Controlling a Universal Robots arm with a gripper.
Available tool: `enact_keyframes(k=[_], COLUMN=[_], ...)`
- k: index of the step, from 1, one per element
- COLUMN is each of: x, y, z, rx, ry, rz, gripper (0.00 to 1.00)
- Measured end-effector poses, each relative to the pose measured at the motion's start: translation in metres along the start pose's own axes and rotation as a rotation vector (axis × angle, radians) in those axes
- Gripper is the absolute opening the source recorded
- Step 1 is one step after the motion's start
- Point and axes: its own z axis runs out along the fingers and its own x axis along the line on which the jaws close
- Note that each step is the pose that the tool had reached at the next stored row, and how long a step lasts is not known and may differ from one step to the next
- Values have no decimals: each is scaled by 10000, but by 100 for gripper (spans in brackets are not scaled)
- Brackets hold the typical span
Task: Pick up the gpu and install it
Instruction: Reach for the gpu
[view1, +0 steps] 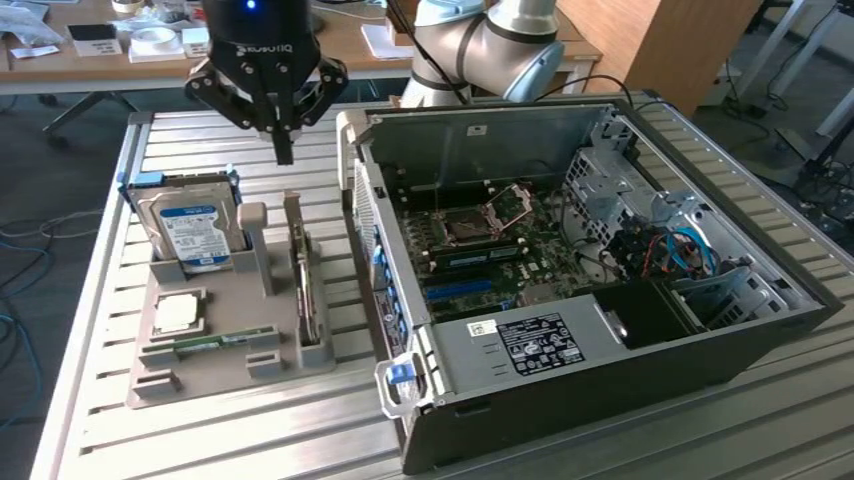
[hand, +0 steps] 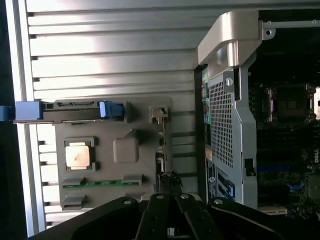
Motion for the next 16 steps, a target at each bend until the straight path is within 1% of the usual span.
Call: enact_keyframes(k=[6,10,16], x=[16,15,14], y=[-124,-179,-299], z=[-1,1,3], rx=[58,66,68], ry=[-3,-4,0], rz=[-1,-2,-1], gripper=[11,11,11])
